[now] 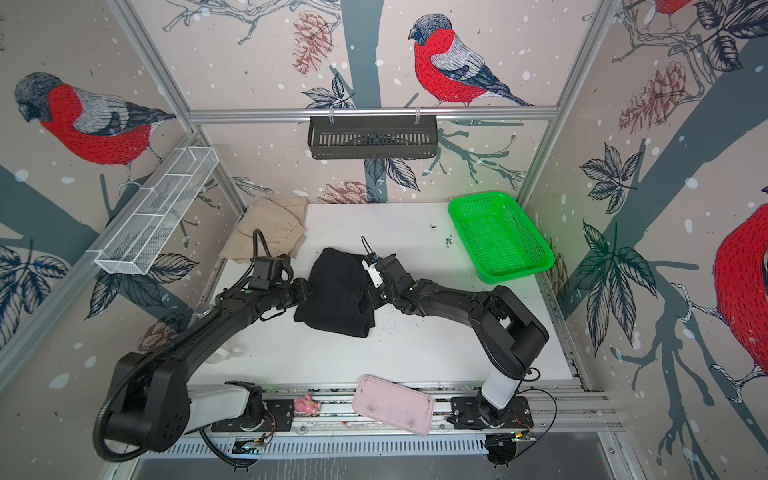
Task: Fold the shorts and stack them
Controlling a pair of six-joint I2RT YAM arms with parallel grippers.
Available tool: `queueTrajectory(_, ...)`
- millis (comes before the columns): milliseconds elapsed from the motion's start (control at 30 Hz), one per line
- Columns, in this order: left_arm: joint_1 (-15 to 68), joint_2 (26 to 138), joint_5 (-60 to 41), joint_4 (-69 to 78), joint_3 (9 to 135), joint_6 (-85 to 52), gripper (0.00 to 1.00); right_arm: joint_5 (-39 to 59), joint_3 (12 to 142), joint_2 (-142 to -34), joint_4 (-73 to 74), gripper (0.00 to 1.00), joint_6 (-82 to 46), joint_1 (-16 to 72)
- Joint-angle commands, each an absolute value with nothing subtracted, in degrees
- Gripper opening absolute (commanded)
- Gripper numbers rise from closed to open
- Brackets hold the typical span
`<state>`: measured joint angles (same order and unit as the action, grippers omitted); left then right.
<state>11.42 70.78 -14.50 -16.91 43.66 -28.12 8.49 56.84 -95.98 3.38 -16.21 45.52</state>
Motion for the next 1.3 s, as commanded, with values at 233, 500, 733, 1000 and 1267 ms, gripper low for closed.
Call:
queueTrajectory(233, 10.66, 71.43, 3.26, -18.05, 53.63, -21.1, 0.98, 2.01, 70.61, -104.44, -1.32, 0.58, -13.26, 52.63)
queueTrajectory(500, 8.26, 83.97, 5.66, -21.31, 70.44, -18.27, 0.98, 1.89, 69.17, -111.57, -1.14, 0.55, -12.93, 53.71)
queueTrajectory(733, 8.26, 91.78, 5.93, -17.67, 76.11, -16.6, 0.98, 3.25, 58.28, -107.29, 0.11, 0.49, -14.87, 47.29)
queueTrajectory(1000, 8.02, 102.38, 13.65, -15.52, 83.55, -14.33, 0.98, 3.84, 45.99, -91.83, 3.32, 0.55, -18.65, 40.14)
queueTrajectory(1267, 5.82, 115.52, 16.04, -15.81, 93.77, -10.22, 0.98, 5.08, 41.25, -81.63, 5.81, 0.68, -19.05, 38.02)
